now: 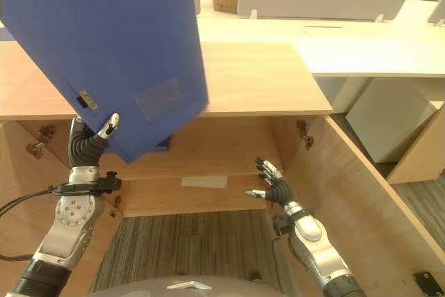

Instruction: Put the empty folder in the office cabinet

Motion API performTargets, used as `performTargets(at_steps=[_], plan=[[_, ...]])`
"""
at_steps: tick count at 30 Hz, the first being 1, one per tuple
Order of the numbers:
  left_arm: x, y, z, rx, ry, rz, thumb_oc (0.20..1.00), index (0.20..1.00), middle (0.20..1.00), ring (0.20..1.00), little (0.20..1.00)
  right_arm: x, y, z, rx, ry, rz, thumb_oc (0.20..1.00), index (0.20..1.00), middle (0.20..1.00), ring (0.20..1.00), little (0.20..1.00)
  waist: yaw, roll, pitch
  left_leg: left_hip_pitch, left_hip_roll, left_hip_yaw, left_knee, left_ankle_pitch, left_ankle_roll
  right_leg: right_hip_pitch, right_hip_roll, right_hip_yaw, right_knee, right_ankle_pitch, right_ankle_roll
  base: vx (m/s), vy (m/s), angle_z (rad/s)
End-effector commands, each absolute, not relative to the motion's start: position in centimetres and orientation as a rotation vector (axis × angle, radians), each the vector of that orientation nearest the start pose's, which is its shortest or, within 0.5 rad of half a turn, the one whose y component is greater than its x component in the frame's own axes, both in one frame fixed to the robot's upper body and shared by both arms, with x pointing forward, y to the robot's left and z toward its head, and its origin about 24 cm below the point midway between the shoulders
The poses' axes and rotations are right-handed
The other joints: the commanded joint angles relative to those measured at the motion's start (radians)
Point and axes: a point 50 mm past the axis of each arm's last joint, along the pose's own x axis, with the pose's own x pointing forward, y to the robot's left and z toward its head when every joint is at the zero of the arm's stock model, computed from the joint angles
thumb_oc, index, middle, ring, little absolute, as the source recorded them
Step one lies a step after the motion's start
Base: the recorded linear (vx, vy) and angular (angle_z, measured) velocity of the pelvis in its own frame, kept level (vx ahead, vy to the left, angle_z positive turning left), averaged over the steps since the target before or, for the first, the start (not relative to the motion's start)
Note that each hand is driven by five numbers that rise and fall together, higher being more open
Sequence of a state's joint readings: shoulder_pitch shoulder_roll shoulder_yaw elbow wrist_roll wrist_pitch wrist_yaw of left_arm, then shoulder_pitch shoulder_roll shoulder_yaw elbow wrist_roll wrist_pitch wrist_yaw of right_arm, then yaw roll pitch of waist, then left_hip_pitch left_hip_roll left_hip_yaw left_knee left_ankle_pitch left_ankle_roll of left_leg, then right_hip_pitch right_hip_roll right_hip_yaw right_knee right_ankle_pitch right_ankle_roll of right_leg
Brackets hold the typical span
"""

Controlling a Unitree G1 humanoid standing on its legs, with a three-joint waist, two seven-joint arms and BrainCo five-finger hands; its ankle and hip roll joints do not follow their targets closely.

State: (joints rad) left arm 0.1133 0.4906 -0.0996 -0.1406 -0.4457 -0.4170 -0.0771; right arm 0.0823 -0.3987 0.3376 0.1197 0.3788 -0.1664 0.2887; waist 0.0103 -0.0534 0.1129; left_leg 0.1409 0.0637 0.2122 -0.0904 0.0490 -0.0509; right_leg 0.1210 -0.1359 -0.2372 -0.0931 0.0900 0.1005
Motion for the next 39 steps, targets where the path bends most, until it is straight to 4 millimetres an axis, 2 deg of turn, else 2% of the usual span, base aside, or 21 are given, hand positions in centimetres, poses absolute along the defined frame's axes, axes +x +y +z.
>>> performTargets(at_steps=[1,5,8,11,15,19,28,30,39], plan=[[23.1,19.3,12.2,-0.131,-0.529,-0.434,0.2,0.2,0.2,0.2,0.2,24.5,-16.4,4.7,0.031,-0.049,0.53,1.0,1.0,1.0,1.0,1.0,-0.004,0.031,0.018,0.029,-0.04,0.014,0.003,-0.13,0.063,0.025,-0.031,-0.022,0.006,-0.056,0.053,0.0,0.0,0.0],[23.0,18.6,12.0,-0.19,-0.512,-0.529,0.2,0.2,0.2,0.2,0.2,25.3,-16.6,7.2,0.032,-0.155,0.514,1.0,1.0,1.0,1.0,1.0,0.0,0.03,0.01,0.027,-0.04,0.015,0.003,-0.13,0.063,0.024,-0.032,-0.023,0.006,-0.055,0.055,0.0,0.0,0.0],[23.0,18.1,11.9,-0.2,-0.483,-0.598,0.2,0.2,0.2,0.2,0.2,26.0,-17.1,10.0,0.034,-0.268,0.477,1.0,1.0,1.0,1.0,1.0,0.004,0.029,0.004,0.026,-0.038,0.016,0.003,-0.128,0.062,0.022,-0.032,-0.023,0.006,-0.053,0.056,0.0,0.0,0.0],[23.0,18.0,11.9,-0.186,-0.469,-0.638,0.2,0.2,0.2,0.2,0.2,26.4,-17.6,11.5,0.032,-0.323,0.457,1.0,1.0,1.0,1.0,1.0,0.007,0.028,0.002,0.026,-0.037,0.017,0.003,-0.129,0.062,0.021,-0.032,-0.025,0.006,-0.053,0.056,0.0,0.0,0.0],[23.1,18.5,11.9,-0.147,-0.435,-0.624,0.2,0.2,0.2,0.2,0.2,27.2,-18.6,14.0,0.005,-0.401,0.419,1.0,1.0,1.0,1.0,1.0,0.019,0.027,-0.003,0.026,-0.035,0.019,0.003,-0.13,0.061,0.021,-0.033,-0.03,0.006,-0.054,0.056,0.0,0.0,0.0],[22.9,19.4,11.8,-0.109,-0.407,-0.589,0.2,0.2,0.2,0.2,0.2,27.4,-19.5,15.6,0.007,-0.439,0.397,1.0,1.0,1.0,1.0,1.0,0.034,0.023,-0.002,0.023,-0.036,0.016,0.003,-0.129,0.062,0.02,-0.034,-0.039,0.006,-0.054,0.055,0.0,0.0,0.0],[22.9,20.2,11.3,-0.034,-0.362,-0.584,0.2,0.2,0.2,0.2,0.2,28.3,-19.6,17.1,0.066,-0.447,0.433,1.0,1.0,1.0,1.0,1.0,0.063,0.014,0.003,0.018,-0.035,0.007,0.003,-0.128,0.065,0.023,-0.036,-0.056,0.006,-0.049,0.058,0.01,-0.008,0.06],[22.9,20.0,11.1,-0.024,-0.354,-0.609,0.2,0.2,0.2,0.2,0.2,28.9,-18.7,17.7,0.097,-0.433,0.477,1.0,1.0,1.0,1.0,1.0,0.073,0.013,0.003,0.016,-0.034,0.004,0.003,-0.124,0.065,0.024,-0.037,-0.062,0.006,-0.046,0.059,0.04,-0.005,0.1],[23.2,18.7,11.5,-0.038,-0.385,-0.663,0.2,0.2,0.2,0.2,0.2,29.7,-16.4,17.7,0.168,-0.38,0.526,1.0,1.0,1.0,1.0,1.0,0.08,0.013,0.002,0.015,-0.034,-0.001,0.003,-0.119,0.065,0.025,-0.037,-0.067,0.006,-0.044,0.057,0.01,-0.001,0.02]])
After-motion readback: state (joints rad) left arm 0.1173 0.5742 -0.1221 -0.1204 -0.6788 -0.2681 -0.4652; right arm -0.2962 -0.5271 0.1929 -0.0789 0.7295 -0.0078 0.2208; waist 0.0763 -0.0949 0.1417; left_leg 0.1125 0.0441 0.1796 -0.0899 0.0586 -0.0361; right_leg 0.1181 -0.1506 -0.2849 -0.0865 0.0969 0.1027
